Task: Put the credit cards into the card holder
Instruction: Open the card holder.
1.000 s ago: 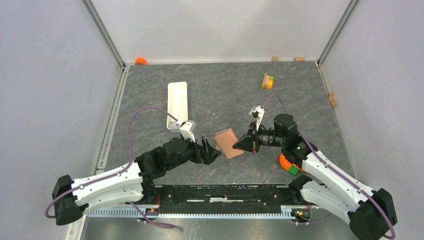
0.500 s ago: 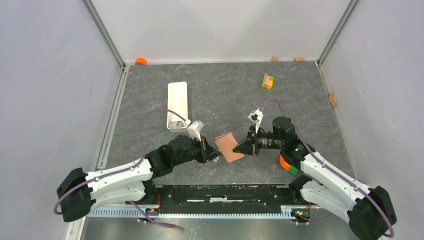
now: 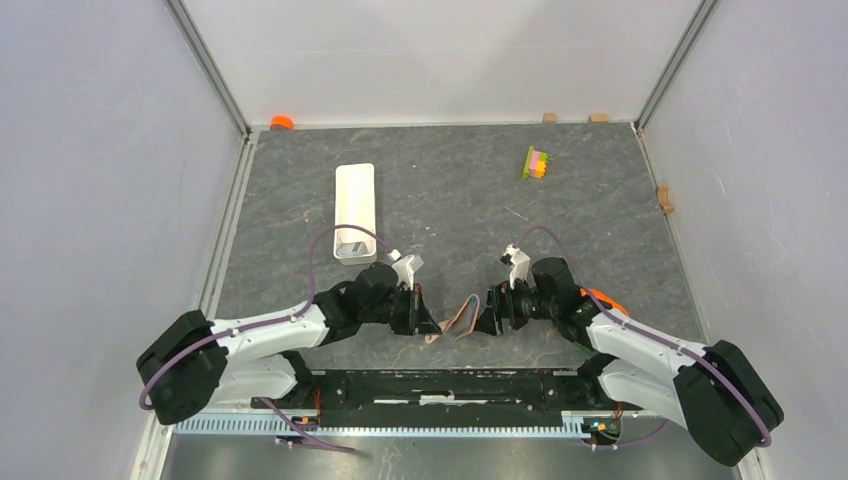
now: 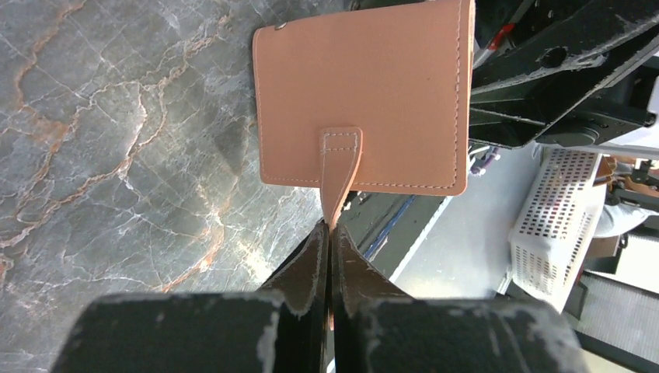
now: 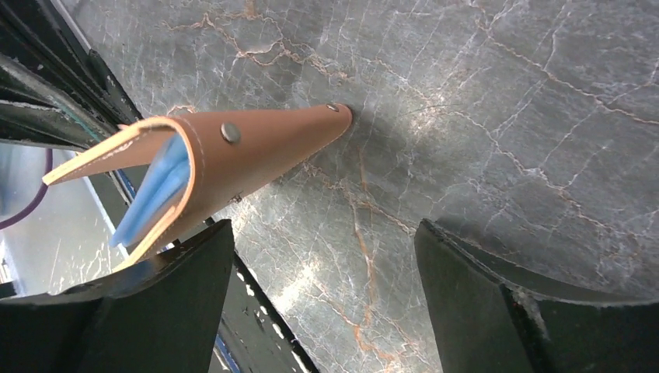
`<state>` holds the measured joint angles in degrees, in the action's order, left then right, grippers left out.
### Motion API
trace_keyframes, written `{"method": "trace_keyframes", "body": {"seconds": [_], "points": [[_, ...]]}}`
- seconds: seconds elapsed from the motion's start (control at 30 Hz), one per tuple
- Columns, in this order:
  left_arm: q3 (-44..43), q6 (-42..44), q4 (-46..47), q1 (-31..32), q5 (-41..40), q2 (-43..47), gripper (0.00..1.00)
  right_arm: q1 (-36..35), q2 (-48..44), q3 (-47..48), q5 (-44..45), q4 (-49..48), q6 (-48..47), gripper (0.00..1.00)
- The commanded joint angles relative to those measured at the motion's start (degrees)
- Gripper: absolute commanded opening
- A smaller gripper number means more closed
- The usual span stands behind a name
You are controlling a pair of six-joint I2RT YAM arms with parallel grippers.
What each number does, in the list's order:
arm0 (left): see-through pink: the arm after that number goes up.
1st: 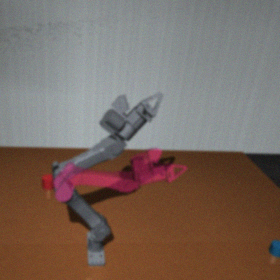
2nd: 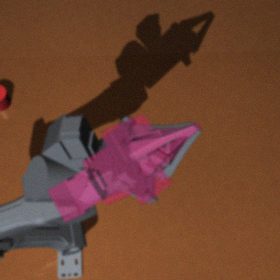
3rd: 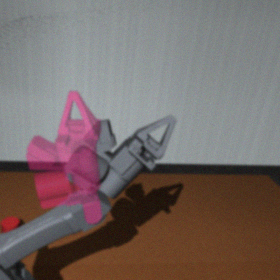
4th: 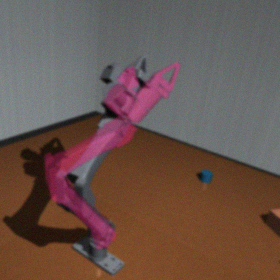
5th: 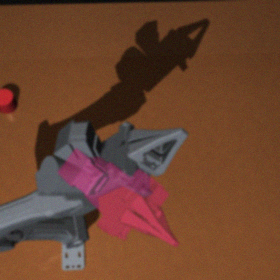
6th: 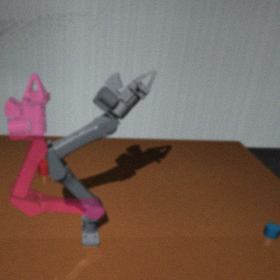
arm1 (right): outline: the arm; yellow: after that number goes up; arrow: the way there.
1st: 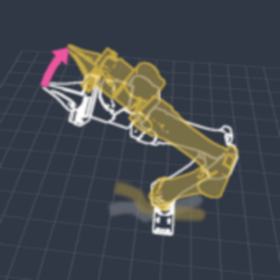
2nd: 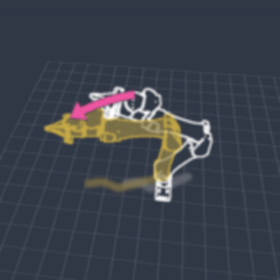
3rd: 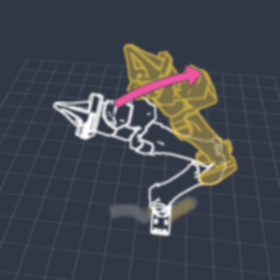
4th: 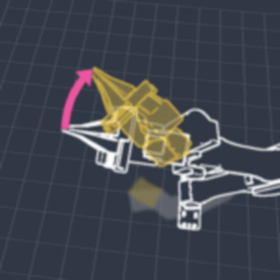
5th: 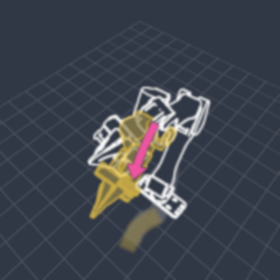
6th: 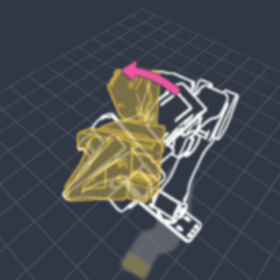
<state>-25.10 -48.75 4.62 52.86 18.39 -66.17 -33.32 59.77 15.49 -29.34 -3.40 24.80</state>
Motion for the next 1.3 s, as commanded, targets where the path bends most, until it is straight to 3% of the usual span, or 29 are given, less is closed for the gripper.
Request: {"method": "trace_keyframes", "body": {"seconds": [0.0,0.33,0.63,1.0,1.27], "points": [[-2.0,2.6,-1.3,-2.6,5.1,-1.0,0.02,-0.3,-2.6,-1.3,0.3,-6.3,-1.3,0.91],[-2.9,2.5,-1.0,-5.8,7.2,-3.0,0.02,-3.6,-11.5,-2.4,1.3,-9.8,-0.4,0.94],[-3.2,1.7,-1.3,-6.1,7.4,-3.1,0.02,-11.6,-20.6,-0.2,19.7,-4.7,6.6,0.96],[-3.1,1.9,-2.2,-6.5,6.8,-3.0,0.02,-28.0,-12.5,2.1,38.2,-0.4,9.8,0.91],[-3.1,2.8,-4.3,-7.2,6.7,-1.7,0.02,-29.6,-7.7,2.9,49.6,0.8,10.0,0.74]]}}
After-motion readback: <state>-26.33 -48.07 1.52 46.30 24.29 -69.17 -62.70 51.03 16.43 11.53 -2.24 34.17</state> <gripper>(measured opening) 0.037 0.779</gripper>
